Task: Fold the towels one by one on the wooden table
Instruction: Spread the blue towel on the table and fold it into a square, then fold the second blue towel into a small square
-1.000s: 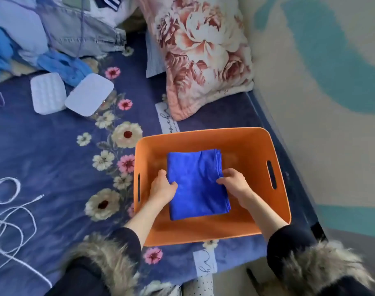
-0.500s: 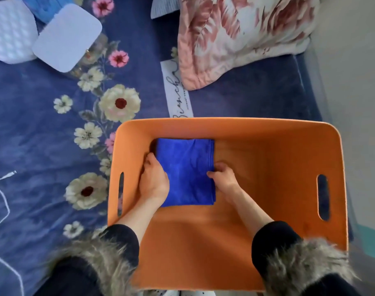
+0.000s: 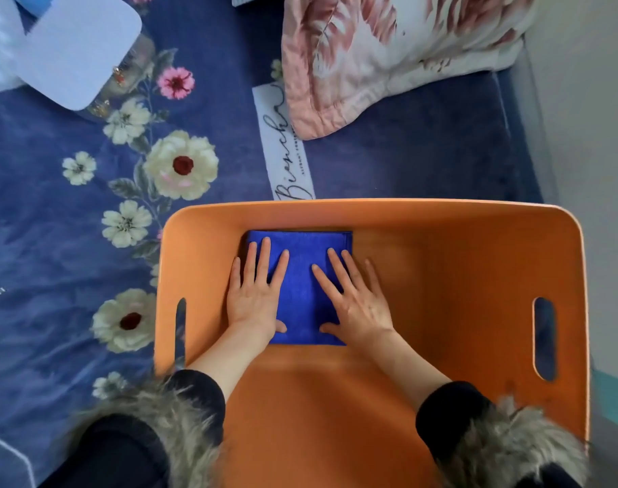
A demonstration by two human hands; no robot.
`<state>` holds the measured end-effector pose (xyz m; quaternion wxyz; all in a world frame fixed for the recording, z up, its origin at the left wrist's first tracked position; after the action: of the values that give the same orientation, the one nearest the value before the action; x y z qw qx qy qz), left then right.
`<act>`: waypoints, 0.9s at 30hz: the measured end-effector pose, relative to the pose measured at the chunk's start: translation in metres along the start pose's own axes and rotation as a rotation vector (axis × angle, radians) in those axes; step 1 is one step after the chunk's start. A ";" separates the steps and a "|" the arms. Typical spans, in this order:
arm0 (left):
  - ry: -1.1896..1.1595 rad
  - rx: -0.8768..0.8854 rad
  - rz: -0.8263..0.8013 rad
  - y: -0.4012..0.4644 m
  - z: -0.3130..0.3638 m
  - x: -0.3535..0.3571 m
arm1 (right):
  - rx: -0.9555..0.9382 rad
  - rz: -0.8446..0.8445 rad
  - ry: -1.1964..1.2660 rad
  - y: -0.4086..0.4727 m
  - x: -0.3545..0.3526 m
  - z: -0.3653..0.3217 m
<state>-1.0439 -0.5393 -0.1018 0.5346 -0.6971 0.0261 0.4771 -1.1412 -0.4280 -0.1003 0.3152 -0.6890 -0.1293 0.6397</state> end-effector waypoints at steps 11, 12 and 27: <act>-0.065 0.066 -0.131 -0.013 -0.001 -0.024 | 0.123 -0.105 0.194 -0.013 -0.018 0.010; -0.075 0.098 -0.095 -0.022 0.000 -0.032 | 0.169 -0.062 0.240 -0.024 -0.028 0.015; -0.352 0.591 0.548 -0.225 0.081 -0.213 | 0.739 0.490 0.328 -0.290 -0.187 0.068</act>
<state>-1.0877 -0.4815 0.2101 0.5612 -0.3894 0.2537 0.6849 -1.1689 -0.2957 0.2242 0.3952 -0.6328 0.3250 0.5811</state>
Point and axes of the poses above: each hand's wrist, its own y-axis towards the middle knuckle, its own x-axis out of the palm, z = x × y, the point moved 6 cm from there along y, towards the middle knuckle, and after that the axes turned 12 degrees about -y, right-handed, at the moved point
